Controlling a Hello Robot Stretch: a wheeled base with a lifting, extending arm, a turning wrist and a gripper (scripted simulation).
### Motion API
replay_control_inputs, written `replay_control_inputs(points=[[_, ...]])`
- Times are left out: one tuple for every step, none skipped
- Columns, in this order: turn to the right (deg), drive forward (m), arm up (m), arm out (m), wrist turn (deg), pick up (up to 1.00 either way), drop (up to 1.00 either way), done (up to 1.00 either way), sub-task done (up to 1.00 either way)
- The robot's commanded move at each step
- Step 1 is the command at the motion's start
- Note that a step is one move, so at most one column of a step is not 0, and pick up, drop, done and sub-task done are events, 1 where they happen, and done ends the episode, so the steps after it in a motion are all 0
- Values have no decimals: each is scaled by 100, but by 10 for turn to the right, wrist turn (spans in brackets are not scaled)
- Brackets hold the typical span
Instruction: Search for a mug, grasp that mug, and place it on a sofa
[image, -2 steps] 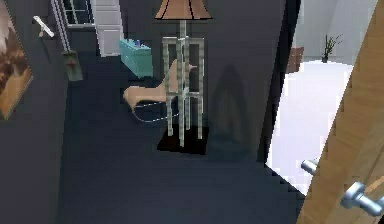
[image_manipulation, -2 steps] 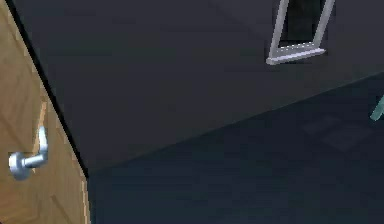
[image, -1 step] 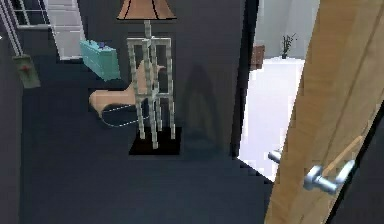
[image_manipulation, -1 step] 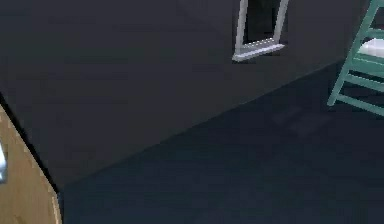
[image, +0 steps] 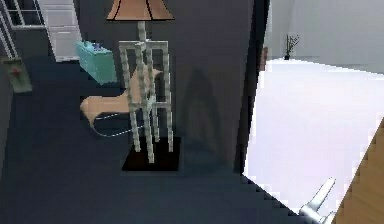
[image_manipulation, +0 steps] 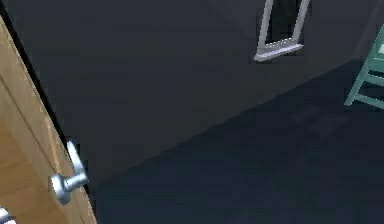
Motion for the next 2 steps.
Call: replay_control_inputs(points=[[-240,0,0,0,0,0,0,0,0],[0,75,0,0,0,0,0,0,0]])
